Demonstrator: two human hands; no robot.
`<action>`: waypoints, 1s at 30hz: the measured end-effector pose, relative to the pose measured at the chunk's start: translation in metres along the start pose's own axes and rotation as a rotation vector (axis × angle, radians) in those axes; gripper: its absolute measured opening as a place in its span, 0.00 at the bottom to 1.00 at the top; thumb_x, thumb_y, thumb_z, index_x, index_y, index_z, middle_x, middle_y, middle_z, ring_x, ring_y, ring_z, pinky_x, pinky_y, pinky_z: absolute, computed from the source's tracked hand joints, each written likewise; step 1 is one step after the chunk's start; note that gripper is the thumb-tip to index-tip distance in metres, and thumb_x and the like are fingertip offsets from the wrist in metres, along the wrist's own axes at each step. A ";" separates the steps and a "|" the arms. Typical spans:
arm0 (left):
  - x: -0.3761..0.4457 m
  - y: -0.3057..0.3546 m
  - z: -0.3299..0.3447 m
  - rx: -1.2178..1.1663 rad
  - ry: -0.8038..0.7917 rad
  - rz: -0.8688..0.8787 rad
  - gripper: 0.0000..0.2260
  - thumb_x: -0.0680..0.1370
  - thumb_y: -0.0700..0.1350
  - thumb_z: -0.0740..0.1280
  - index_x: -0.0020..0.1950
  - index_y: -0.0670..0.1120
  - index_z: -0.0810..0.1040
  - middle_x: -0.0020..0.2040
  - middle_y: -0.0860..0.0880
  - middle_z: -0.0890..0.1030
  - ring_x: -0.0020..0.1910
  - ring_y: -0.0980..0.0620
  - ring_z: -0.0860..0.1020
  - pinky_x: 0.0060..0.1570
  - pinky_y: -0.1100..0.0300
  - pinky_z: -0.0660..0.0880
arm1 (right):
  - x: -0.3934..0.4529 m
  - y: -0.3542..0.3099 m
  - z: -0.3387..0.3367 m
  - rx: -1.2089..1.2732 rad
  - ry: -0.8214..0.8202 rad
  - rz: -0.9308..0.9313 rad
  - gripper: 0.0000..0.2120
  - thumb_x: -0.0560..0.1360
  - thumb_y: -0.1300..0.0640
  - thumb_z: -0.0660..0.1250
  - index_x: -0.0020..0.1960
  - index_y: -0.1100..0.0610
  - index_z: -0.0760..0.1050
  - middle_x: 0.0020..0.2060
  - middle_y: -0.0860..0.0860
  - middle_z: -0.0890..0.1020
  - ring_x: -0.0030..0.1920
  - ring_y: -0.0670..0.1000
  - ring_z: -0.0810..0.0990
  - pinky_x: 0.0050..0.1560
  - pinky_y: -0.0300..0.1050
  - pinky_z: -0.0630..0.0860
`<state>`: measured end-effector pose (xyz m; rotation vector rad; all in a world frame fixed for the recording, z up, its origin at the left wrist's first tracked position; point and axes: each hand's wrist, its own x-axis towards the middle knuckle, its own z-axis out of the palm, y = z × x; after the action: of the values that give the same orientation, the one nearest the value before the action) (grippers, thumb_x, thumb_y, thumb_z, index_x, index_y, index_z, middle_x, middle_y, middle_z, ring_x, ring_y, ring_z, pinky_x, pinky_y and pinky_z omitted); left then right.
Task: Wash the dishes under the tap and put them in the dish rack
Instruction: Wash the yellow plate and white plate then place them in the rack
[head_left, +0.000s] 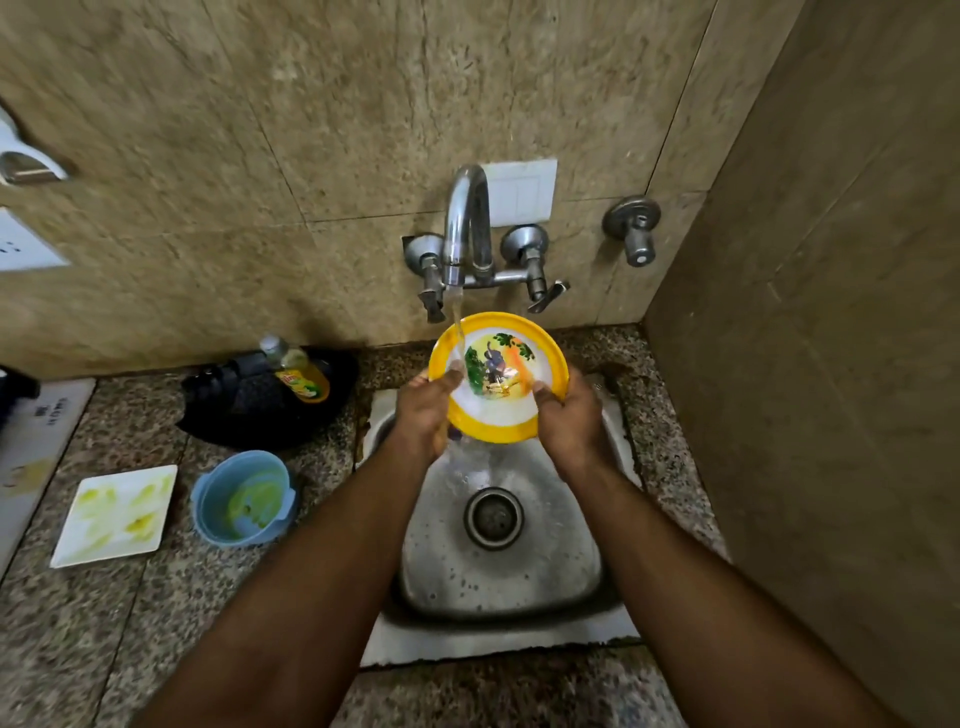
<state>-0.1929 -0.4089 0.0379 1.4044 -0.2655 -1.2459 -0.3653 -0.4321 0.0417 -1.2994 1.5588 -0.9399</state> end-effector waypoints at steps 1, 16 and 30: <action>-0.002 0.003 -0.005 0.034 -0.006 0.010 0.11 0.78 0.40 0.73 0.59 0.39 0.83 0.51 0.38 0.87 0.42 0.42 0.86 0.48 0.44 0.82 | 0.001 0.000 0.006 0.032 0.000 0.072 0.15 0.78 0.56 0.71 0.64 0.56 0.78 0.56 0.55 0.85 0.55 0.56 0.82 0.58 0.54 0.80; -0.025 0.049 -0.066 0.677 0.275 0.313 0.11 0.67 0.52 0.68 0.46 0.51 0.84 0.38 0.45 0.85 0.40 0.41 0.85 0.40 0.40 0.84 | -0.021 -0.013 0.057 0.122 -0.523 0.548 0.04 0.76 0.65 0.64 0.48 0.61 0.76 0.33 0.58 0.82 0.27 0.54 0.81 0.22 0.37 0.69; -0.035 0.018 -0.018 0.405 0.028 -0.157 0.07 0.81 0.40 0.63 0.50 0.42 0.80 0.47 0.37 0.85 0.38 0.34 0.85 0.24 0.60 0.74 | -0.001 -0.075 -0.030 -0.059 -0.358 0.257 0.07 0.75 0.63 0.63 0.49 0.63 0.79 0.28 0.63 0.82 0.22 0.57 0.80 0.23 0.42 0.73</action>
<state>-0.1843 -0.3775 0.0662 1.8161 -0.4112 -1.3496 -0.3694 -0.4433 0.1214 -1.1959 1.4341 -0.4736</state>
